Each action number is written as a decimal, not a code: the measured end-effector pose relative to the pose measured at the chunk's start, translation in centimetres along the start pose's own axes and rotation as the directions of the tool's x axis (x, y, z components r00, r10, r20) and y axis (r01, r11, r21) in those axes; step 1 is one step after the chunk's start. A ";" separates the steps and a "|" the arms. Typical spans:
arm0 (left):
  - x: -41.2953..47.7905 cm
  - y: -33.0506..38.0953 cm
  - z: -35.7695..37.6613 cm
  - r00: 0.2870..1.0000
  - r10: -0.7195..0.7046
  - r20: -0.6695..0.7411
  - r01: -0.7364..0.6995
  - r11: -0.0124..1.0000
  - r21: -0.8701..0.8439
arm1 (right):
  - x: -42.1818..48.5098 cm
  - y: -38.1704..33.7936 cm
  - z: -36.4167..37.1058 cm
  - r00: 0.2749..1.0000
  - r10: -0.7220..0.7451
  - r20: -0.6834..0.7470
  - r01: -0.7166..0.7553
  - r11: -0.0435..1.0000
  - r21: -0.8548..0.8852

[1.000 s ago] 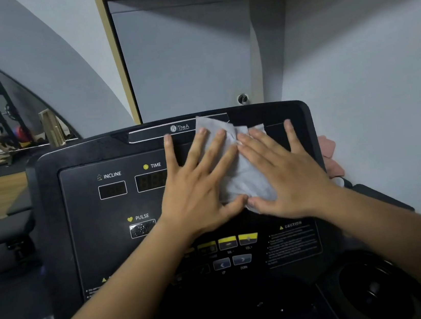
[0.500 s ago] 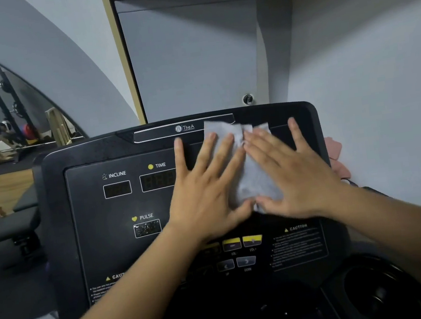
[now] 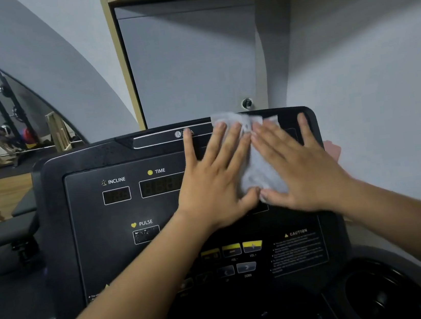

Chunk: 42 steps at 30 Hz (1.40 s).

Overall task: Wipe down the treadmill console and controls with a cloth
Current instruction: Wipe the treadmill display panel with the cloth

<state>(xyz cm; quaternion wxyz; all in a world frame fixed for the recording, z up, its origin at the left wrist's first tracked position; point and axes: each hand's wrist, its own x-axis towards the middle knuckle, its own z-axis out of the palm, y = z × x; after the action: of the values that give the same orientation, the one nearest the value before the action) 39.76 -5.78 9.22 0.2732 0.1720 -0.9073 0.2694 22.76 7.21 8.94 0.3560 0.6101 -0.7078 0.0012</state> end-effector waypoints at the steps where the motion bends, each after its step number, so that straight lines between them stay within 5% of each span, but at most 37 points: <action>1: 1.1 -0.3 -0.3 1.000 -0.008 0.012 0.008 1.000 0.022 | 0.7 0.6 -0.4 1.000 0.029 0.005 -0.029 1.000 -0.003; 9: -4.2 4.3 1.5 0.992 0.122 0.020 -0.119 0.987 -0.103 | -6.9 -3.0 2.1 0.999 0.047 0.000 -0.047 0.997 0.060; 19: 6.9 4.1 -1.1 0.996 0.066 0.060 -0.066 0.998 0.004 | -1.8 3.2 0.2 0.965 0.256 0.052 -0.257 0.966 0.006; 26: -3.4 8.0 1.5 0.959 0.275 0.070 -0.266 0.957 -0.114 | -11.8 -3.7 3.3 0.961 0.239 0.142 -0.252 0.964 0.083; 35: 7.1 6.2 -1.0 0.970 0.233 0.067 -0.238 0.967 0.086 | -5.0 3.0 1.9 0.912 0.381 0.155 -0.402 0.904 0.142; 38: 4.3 7.1 0.2 0.959 0.276 0.056 -0.278 0.961 0.012 | -7.9 -0.4 2.8 0.893 0.423 0.155 -0.450 0.838 0.307; 42: -4.3 9.4 2.6 0.926 0.375 0.051 -0.369 0.924 -0.097 | -14.9 -6.2 4.3 0.897 0.381 0.224 -0.423 0.887 0.188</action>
<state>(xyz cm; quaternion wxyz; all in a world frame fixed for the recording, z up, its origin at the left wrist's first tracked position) 37.79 0.87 1.21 0.1928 -0.0060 -0.9430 0.2711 26.03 16.60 -4.45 0.2085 0.4846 -0.8434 0.1021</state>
